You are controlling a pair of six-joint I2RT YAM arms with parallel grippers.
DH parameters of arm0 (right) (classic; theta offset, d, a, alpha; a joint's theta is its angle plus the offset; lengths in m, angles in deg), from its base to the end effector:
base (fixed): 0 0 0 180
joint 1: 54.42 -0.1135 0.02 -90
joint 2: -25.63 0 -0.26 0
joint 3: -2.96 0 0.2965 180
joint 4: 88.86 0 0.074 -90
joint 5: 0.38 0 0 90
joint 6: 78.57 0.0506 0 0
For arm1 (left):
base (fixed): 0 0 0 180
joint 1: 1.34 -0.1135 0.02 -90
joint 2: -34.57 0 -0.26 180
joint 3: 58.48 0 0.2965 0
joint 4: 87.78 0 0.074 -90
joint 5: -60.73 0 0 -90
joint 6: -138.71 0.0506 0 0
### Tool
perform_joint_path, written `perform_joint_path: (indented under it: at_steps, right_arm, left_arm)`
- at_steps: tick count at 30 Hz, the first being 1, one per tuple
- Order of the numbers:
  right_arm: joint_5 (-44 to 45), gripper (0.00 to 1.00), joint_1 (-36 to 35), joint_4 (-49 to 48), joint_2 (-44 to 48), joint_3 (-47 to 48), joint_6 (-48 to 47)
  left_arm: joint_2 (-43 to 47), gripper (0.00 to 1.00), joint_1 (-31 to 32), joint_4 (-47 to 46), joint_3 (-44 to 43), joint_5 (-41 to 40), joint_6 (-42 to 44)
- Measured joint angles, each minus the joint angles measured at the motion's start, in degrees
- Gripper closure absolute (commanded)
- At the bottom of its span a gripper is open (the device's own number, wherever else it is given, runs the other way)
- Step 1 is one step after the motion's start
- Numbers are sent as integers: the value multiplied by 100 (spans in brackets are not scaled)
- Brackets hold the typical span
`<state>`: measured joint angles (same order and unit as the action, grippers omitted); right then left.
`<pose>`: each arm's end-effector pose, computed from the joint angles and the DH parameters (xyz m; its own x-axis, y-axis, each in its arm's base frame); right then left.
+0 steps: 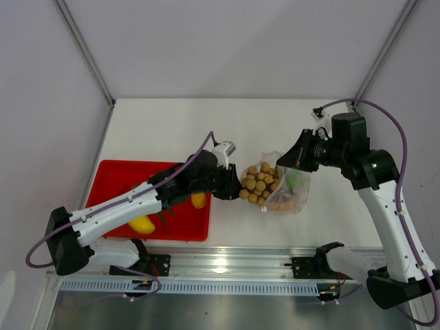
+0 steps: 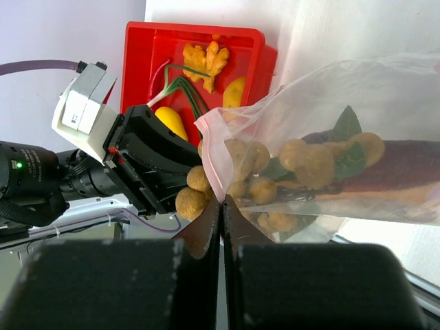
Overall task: Place the food in the zip-top bag and seal the zipper
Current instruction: Adjust the zipper food storage bag at the center of the board.
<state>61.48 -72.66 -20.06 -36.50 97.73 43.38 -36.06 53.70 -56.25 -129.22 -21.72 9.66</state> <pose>0.2242 0.0990 0.4333 -0.8129 0.2234 -0.5378 -0.2445 0.7072 0.6634 0.1872 -0.2794 0.2946 -0.7843 0.0318 -0.6196 0.4927 0.6389 -0.5908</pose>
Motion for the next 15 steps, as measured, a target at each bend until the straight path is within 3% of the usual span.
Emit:
perform_joint_path:
  at_steps: [5,9,15]
  right_arm:
    - [-26,100,0,-2,42,-2,0]
    - [-46,100,0,-2,52,-4,0]
    - [-90,100,0,-15,59,-31,20]
  left_arm:
    - [-59,66,0,-116,-107,170,-68]
    - [-2,58,0,-170,-107,212,-146]
    - [-31,57,0,-68,-214,168,-219]
